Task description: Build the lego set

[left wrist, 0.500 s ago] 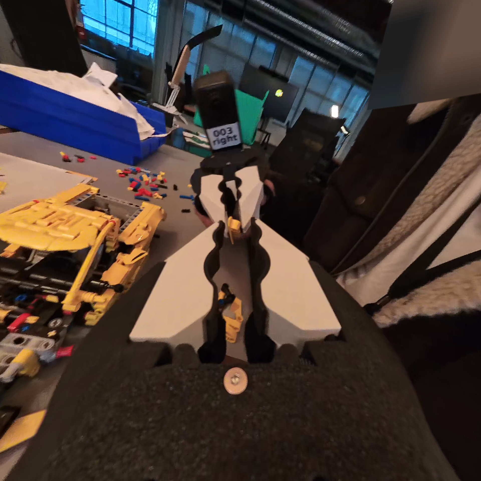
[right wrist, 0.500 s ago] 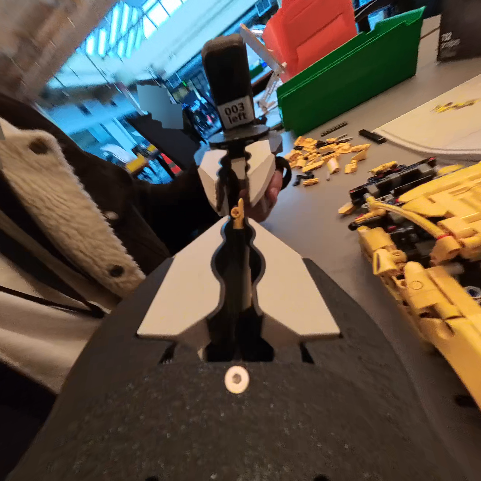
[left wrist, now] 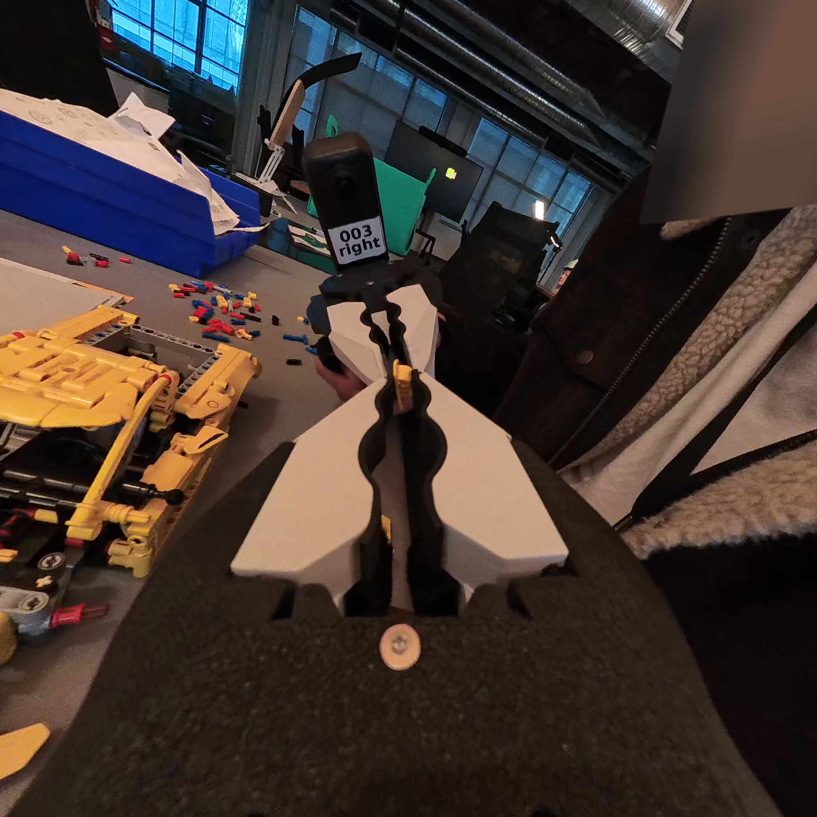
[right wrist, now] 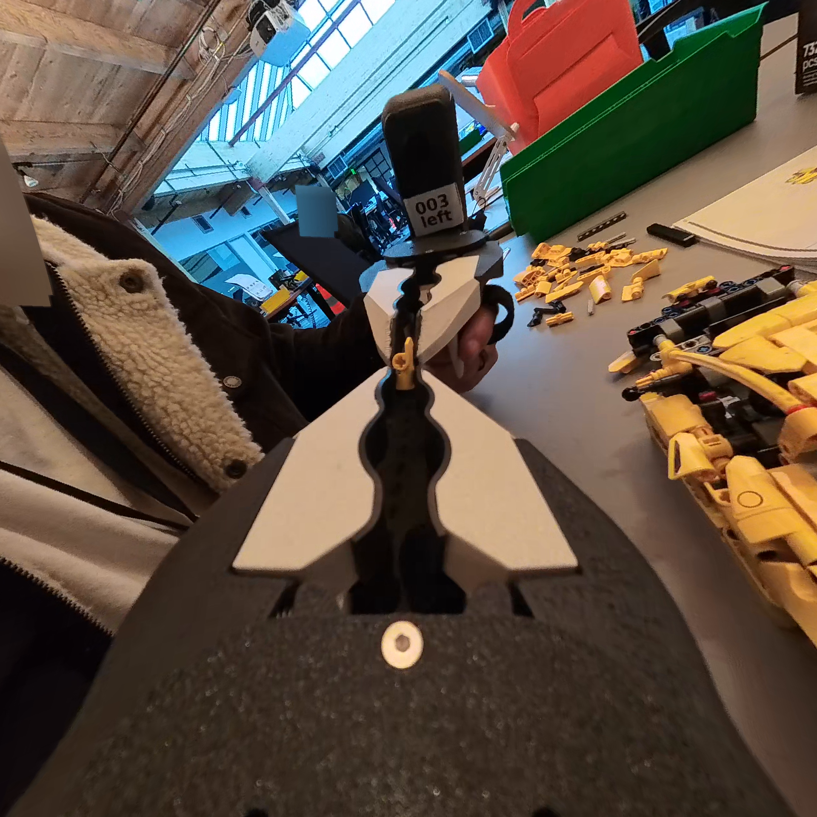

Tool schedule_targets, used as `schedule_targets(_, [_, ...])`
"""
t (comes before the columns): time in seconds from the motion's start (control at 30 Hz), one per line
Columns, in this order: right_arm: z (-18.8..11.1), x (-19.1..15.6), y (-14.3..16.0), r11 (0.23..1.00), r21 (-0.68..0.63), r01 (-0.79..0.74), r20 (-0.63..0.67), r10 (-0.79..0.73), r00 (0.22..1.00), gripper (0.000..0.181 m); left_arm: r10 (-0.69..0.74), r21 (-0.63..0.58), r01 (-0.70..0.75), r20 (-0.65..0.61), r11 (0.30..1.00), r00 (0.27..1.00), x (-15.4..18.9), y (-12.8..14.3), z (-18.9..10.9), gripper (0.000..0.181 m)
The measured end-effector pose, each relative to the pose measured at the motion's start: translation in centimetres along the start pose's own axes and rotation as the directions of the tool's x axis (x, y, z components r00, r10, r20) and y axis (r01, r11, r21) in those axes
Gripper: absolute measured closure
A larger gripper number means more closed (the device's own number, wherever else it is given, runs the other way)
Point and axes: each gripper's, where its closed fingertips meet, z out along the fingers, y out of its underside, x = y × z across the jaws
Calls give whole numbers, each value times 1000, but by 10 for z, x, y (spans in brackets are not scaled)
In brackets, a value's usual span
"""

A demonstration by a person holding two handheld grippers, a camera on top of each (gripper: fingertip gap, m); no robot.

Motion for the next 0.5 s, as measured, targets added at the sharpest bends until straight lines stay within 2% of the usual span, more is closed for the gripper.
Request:
schedule_targets(0.07, [1, 2, 0, 1000, 4, 21, -12, -21, 1000, 174, 19, -16, -19, 12, 1000, 1000, -2, 2, -2, 174])
schedule_targets(0.17, [-3, 13, 6, 992, -43, 120, -86, -123, 989, 168, 46, -122, -37, 70, 992, 997, -12, 16, -14, 174])
schedule_targets(0.3, [-13, 32, 44, 930, -302, 207, -194, -273, 942, 157, 109, -336, -39, 192, 941, 975, -33, 53, -45, 174])
schedule_targets(0.4, [-16, 38, 75, 843, -504, 190, -191, -324, 927, 156, 96, -424, -7, 190, 906, 977, -34, 75, -49, 174])
schedule_targets(0.5, [-15, 36, 90, 758, -627, 181, -177, -365, 914, 152, 113, -454, -14, 191, 891, 975, -36, 81, -45, 174])
